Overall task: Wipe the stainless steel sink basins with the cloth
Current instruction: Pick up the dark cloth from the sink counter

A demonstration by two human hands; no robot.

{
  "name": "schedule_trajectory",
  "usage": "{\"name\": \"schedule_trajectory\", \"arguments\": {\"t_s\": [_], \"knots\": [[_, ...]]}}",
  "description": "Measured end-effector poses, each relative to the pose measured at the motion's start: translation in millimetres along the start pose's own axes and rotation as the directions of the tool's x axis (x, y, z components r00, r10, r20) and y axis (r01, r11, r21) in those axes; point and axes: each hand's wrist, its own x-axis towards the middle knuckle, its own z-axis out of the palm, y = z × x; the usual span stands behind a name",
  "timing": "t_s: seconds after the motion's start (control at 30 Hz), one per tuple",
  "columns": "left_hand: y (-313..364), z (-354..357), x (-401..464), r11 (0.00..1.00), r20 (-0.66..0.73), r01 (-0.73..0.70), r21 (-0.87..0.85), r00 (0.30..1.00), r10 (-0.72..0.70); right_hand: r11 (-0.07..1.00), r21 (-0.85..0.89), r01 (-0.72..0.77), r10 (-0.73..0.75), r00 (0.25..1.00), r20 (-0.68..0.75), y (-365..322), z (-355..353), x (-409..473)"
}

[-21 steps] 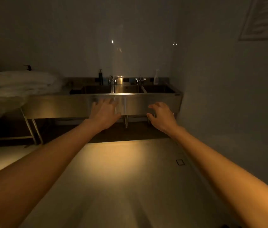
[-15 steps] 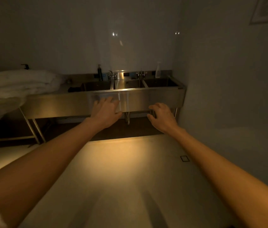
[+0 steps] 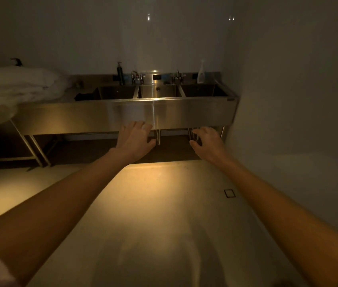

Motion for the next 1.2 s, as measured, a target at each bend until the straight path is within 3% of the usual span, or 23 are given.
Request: {"name": "schedule_trajectory", "arguments": {"t_s": [0.37,0.7,1.2], "knots": [[-84,90,33,0.994,0.145,0.107,-0.021,0.984,-0.103,0.999,-0.011,-0.032,0.033,0.988,0.151,-18,82,70],[-207,109,106,0.988,0.075,0.139,-0.063,0.988,-0.134,0.999,0.009,0.053,-0.054,0.991,0.126,-90,142,190],[-281,169,172,0.986,0.111,0.167,-0.021,0.980,-0.164,0.999,0.028,0.031,-0.037,0.966,0.257,-92,246,286]]}}
